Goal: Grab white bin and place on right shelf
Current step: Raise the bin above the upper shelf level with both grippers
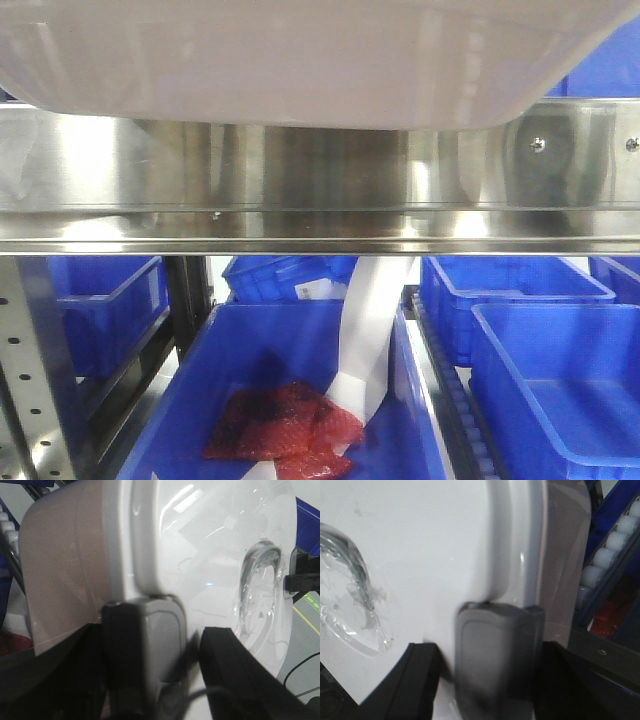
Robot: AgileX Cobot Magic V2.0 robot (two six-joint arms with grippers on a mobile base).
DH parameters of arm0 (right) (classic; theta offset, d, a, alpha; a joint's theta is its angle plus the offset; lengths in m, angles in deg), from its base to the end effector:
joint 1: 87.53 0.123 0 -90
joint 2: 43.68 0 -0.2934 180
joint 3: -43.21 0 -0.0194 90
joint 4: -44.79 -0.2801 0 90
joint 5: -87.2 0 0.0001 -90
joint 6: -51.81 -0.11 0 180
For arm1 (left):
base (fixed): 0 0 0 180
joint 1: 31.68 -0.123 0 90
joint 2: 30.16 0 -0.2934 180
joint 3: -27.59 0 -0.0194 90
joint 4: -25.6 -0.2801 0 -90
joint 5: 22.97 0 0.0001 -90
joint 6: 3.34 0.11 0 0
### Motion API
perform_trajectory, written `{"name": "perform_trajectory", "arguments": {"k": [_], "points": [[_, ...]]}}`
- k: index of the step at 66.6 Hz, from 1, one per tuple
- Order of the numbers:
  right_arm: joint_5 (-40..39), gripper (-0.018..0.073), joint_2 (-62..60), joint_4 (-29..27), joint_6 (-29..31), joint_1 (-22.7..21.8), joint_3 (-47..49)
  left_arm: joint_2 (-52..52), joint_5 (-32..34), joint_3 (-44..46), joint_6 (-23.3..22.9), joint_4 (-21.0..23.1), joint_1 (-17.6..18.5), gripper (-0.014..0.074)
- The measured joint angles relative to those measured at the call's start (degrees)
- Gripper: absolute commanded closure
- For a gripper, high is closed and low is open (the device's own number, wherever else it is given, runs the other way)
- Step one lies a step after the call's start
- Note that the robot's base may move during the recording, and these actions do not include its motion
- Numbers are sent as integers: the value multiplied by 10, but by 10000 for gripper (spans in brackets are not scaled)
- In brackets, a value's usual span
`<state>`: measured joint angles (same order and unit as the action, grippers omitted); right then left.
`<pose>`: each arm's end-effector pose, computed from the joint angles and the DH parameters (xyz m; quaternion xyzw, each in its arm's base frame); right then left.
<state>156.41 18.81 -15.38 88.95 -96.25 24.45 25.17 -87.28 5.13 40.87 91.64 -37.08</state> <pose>0.1960 0.0602 0.4004 -0.1544 0.8240 0.3732 0.3974 0.1656 -0.0754 0.4132 0.2032 0.7692 -0.3770 0.4742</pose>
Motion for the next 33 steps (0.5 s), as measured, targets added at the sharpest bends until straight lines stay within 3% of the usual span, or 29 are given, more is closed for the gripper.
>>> {"name": "perform_trajectory", "arguments": {"k": [33], "points": [[-3, 161, 0, -17, 0, 0, 0, 22, 0, 0, -1, -12, 0, 335]]}}
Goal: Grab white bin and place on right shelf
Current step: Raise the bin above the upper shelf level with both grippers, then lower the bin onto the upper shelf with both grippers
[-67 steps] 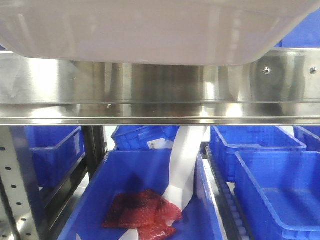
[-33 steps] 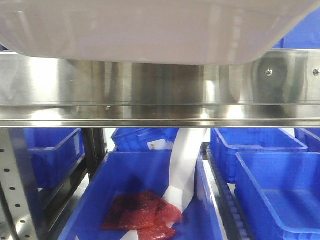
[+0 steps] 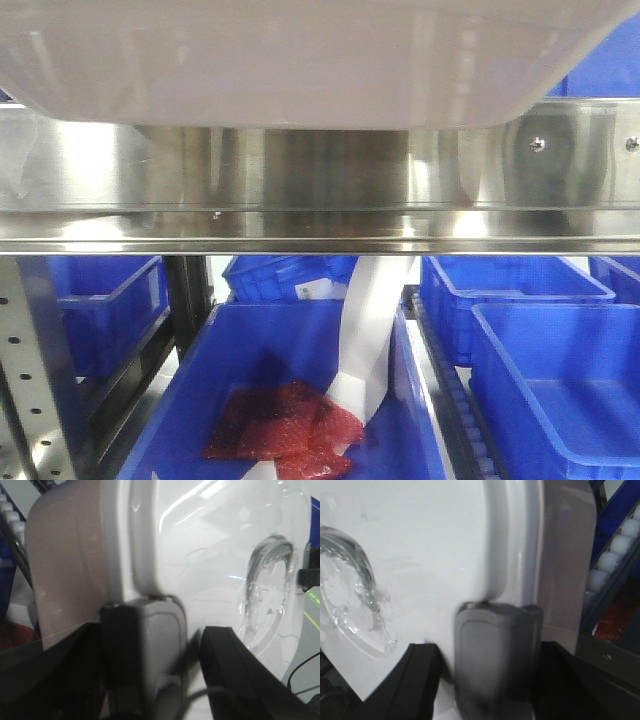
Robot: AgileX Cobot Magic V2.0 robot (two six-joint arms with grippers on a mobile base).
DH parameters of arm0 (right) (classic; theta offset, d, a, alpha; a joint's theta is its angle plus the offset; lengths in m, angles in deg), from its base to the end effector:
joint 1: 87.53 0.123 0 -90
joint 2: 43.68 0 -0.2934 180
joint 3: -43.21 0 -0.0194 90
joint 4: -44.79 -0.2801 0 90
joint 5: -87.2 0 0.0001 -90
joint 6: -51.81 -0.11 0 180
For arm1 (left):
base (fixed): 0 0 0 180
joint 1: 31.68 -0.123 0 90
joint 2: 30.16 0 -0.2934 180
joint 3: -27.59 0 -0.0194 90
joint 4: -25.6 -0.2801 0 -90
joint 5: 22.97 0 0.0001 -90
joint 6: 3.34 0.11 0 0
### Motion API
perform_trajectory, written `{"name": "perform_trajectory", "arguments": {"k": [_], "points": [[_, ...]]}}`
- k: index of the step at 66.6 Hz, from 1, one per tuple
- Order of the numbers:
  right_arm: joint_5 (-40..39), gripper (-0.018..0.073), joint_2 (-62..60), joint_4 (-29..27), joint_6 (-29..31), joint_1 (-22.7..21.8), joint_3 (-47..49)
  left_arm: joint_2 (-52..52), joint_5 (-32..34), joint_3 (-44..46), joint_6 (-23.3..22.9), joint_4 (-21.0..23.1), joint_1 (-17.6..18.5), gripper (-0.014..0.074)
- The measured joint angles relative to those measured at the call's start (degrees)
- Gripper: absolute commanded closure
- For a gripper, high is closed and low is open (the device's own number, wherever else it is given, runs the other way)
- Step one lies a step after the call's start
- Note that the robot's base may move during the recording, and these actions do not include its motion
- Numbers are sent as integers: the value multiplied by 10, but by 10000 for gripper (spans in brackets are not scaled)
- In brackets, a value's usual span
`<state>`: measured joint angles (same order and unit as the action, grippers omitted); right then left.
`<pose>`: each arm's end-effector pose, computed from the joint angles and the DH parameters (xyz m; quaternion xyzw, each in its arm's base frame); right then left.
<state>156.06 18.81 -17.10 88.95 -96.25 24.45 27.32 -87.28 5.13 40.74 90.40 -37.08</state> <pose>0.1964 0.0615 0.4032 -0.1496 0.8169 0.3846 0.4029 0.1766 -0.0734 0.4052 0.1974 0.7824 -0.3737 0.4575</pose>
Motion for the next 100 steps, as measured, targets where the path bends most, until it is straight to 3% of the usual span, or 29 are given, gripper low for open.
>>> {"name": "perform_trajectory", "arguments": {"k": [43, 73, 100], "points": [[-23, 160, 25, -58, 0, -1, 19, 75, 25, 39, 0, 49, 0, 332], [-41, 160, 147, -116, 0, 0, 85, 177, 72, 91, 24, 103, 1, 332], [-62, 160, 246, -120, 0, 0, 136, 318, 104, 154, 50, 139, 43, 333]]}}
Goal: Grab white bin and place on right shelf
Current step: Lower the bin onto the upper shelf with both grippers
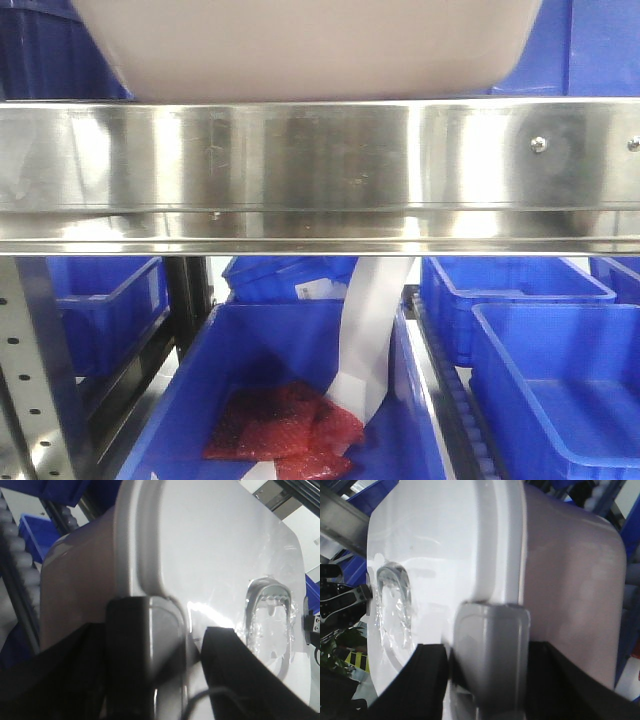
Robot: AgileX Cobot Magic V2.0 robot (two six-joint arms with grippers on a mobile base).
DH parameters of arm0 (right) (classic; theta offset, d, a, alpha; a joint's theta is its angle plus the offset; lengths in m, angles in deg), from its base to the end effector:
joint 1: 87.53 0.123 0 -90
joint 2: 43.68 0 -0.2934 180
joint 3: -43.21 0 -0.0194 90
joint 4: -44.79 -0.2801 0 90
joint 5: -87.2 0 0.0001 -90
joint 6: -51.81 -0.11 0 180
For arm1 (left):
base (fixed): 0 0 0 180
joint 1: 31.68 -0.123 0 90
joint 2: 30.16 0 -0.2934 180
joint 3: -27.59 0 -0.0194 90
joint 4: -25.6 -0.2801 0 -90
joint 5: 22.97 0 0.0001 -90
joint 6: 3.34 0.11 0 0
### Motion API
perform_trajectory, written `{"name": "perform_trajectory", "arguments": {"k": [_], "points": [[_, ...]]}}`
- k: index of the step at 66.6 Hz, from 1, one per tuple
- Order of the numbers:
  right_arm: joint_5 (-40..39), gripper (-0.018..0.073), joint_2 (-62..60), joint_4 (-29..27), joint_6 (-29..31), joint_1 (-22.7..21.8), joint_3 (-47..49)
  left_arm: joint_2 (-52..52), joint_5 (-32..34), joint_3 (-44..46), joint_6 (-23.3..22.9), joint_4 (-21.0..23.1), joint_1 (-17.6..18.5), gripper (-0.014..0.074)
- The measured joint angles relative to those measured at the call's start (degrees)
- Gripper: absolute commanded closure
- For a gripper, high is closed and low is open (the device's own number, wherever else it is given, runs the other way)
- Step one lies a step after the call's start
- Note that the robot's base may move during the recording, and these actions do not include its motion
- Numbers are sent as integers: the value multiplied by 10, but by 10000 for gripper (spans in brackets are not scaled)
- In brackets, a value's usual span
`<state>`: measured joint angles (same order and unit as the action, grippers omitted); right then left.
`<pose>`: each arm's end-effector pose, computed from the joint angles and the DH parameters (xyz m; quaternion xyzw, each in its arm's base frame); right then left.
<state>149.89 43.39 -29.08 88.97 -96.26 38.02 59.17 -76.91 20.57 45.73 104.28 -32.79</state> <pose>0.3255 0.0450 0.3952 -0.0430 0.7941 0.4675 0.3861 0.3411 -0.0807 0.3802 0.0943 0.7762 -0.4512 0.4302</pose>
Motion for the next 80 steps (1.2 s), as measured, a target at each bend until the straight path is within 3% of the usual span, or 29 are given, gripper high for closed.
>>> {"name": "perform_trajectory", "arguments": {"k": [20, 32, 43, 56, 73, 80], "points": [[-19, 145, 35, -13, 0, 0, 1, 32, 10, 4, 1, 16, 4, 332], [-51, -67, 36, 0, -1, 5, 1, 32, 21, 4, 0, 16, 8, 211], [-95, -49, 36, 11, 0, 5, 2, 32, 59, 4, 0, 15, 8, 110], [-136, -49, 36, 12, 0, 5, 2, 32, 112, 4, 0, 16, 8, 112], [-143, -48, 36, 12, 0, 5, 2, 32, 117, 4, 0, 16, 8, 114], [-143, -6, 36, 12, 0, 5, 2, 32, 117, 4, 0, 16, 8, 174]]}}
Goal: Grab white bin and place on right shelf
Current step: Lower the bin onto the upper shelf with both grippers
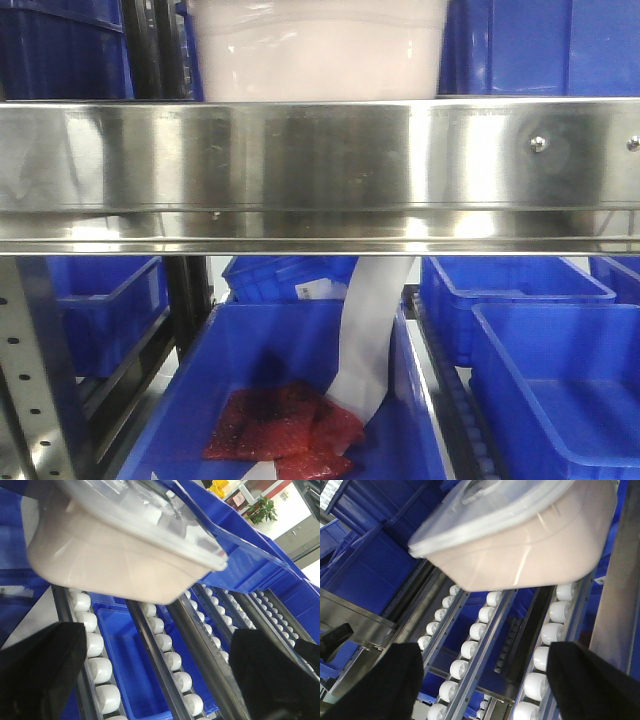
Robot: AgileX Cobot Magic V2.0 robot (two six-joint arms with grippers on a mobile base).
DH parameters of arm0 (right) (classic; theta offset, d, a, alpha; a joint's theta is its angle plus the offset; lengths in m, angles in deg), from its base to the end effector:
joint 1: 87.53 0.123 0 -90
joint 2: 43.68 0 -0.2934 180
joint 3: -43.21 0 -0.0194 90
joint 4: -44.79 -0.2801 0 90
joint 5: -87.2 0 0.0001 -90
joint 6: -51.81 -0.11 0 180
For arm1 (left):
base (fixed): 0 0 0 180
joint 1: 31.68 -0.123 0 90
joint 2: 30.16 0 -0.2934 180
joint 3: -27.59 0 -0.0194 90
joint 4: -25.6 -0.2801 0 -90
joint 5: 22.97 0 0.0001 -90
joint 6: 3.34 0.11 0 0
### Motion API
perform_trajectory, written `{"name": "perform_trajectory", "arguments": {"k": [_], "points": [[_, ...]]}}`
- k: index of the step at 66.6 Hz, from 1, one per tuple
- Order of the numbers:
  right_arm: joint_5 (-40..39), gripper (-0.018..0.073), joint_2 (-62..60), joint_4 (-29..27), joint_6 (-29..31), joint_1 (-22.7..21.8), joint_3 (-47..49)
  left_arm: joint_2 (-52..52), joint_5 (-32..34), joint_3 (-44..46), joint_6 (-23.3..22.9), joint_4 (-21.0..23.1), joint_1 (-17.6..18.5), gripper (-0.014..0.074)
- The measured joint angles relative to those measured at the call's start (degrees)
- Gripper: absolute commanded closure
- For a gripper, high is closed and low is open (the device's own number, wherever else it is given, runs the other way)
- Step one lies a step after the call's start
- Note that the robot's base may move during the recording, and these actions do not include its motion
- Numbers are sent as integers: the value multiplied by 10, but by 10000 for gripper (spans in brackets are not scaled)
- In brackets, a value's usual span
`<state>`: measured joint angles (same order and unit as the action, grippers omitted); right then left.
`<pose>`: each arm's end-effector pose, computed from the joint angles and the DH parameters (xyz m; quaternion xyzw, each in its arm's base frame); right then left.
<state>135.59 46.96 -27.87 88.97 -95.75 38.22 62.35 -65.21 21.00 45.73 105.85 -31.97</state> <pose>0.3617 0.0271 0.3766 0.0384 0.8012 0.4048 0.4389 0.3712 -0.0711 0.3657 0.0185 0.7838 -0.4093 0.4666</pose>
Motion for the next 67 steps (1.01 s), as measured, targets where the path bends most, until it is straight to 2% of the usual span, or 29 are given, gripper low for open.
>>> {"name": "perform_trajectory", "arguments": {"k": [3, 13, 14, 19, 27, 32, 38, 40, 46, 52, 60, 67], "points": [[0, 84, 0, 0, 0, 0, 0, 0, 0, 0, 0, 0, 0, 265], [0, 543, 0, 0, 0, 0, 0, 0, 0, 0, 0, 0, 0, 692], [0, 547, 0, 0, 0, 0, 0, 0, 0, 0, 0, 0, 0, 735], [-1, 524, 0, 0, 0, 0, 0, 0, 0, 0, 0, 0, 0, 694], [-28, 529, 0, -3, 0, 0, 1, 1, 15, 0, -2, 20, 0, 715], [-35, 527, 0, -1, 0, 0, 10, 0, 20, 4, -20, 10, -1, 716], [-45, 527, -14, 13, 0, 8, 26, -27, 43, 8, -60, -59, 7, 716], [-63, 527, -29, 26, 0, 17, 32, -49, 69, 10, -84, -108, 16, 716], [-124, 527, -76, 77, 0, 58, 39, -111, 120, 11, -158, -217, 51, 716], [-201, 527, -122, 123, 0, 108, 32, -166, 175, -1, -198, -293, 87, 716], [-347, 529, -178, 164, 1, 162, -29, -240, 267, -75, -209, -325, 114, 716], [-398, 530, -219, 193, 10, 172, -104, -303, 312, -162, -212, -331, 115, 722]]}}
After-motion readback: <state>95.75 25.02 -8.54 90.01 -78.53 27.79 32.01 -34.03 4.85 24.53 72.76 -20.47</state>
